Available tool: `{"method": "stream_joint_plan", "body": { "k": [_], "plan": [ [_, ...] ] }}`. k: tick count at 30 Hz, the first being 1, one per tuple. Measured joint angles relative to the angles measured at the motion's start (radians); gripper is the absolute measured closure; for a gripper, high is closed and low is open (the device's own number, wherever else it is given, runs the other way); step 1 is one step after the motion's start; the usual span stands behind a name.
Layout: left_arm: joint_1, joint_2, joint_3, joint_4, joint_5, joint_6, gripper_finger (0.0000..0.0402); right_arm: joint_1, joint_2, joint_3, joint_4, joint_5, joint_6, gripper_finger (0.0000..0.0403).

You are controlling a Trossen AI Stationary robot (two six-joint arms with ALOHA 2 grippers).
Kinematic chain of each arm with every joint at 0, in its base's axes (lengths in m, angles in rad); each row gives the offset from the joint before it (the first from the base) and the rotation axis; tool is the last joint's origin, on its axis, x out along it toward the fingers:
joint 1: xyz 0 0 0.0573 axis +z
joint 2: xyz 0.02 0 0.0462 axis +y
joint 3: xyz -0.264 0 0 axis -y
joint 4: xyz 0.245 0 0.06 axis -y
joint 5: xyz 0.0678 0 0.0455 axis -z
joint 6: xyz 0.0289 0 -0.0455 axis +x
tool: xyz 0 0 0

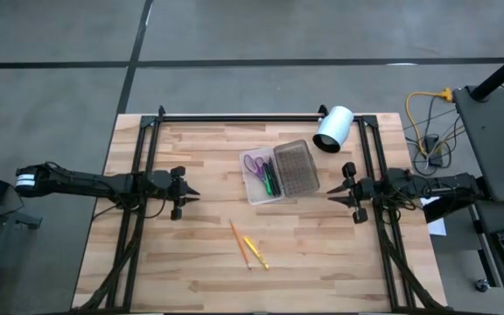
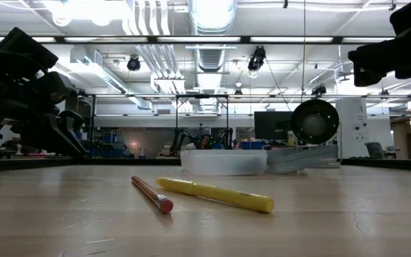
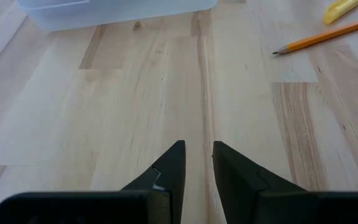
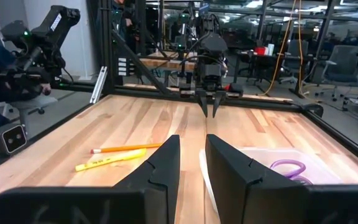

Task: Pick & place school supplies into a supply box
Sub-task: Put the yellow pen into the supply box

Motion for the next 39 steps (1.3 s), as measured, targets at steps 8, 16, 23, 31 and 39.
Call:
{"method": "stream_joint_plan", "body": {
  "k": [8, 16, 23, 31, 39],
  "plan": [
    [0.000, 0.000, 0.000, 0.115, 0.000, -0.005, 0.0335, 0.000, 0.000, 0.000, 0.000, 0.000, 0.000, 0.0335],
    [0.000, 0.000, 0.000, 0.374, 0.000, -0.110, 0.0335, 0.000, 0.000, 0.000, 0.000, 0.000, 0.000, 0.0335],
    [0.000, 0.000, 0.021, 0.436, 0.000, -0.127, 0.0335, 0.000, 0.000, 0.000, 0.000, 0.000, 0.000, 0.0335],
    [0.000, 0.007, 0.107, 0.370, 0.163, -0.133, 0.0335, 0.000, 0.000, 0.000, 0.000, 0.000, 0.000, 0.0335],
    [0.000, 0.007, 0.312, -0.042, 0.187, -0.075, 0.0335, 0.000, 0.000, 0.000, 0.000, 0.000, 0.000, 0.0335]
  ]
}}
